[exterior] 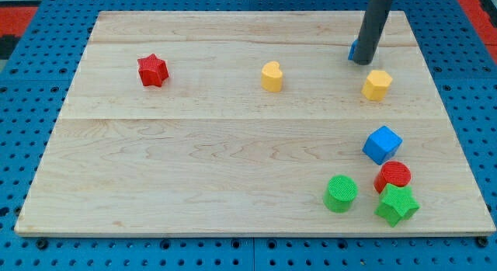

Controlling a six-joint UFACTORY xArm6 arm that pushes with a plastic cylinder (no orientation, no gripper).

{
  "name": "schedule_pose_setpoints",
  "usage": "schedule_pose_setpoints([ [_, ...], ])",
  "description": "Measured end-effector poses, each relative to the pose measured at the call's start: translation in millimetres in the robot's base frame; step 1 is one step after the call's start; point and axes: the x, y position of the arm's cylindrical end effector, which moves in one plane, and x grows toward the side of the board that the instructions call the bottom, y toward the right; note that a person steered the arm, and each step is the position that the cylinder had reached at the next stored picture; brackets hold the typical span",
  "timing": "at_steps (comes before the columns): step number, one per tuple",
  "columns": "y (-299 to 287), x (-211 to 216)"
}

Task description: Move the heart to the left side of the hexagon

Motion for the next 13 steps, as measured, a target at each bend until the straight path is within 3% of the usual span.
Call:
schedule_pose_setpoints([
  [1,-57.9,1.6],
  [2,-166.3,-17.5],
  [3,-210.5,21.2],
  [4,-178.1,43.9],
  [5,-90.2,60.6],
  [6,-63.3,78.3],
  [7,-118.7,87.5],
  [9,39.9,154.0],
  [10,69.0,160.5],
  [13,71.2,160.5],
])
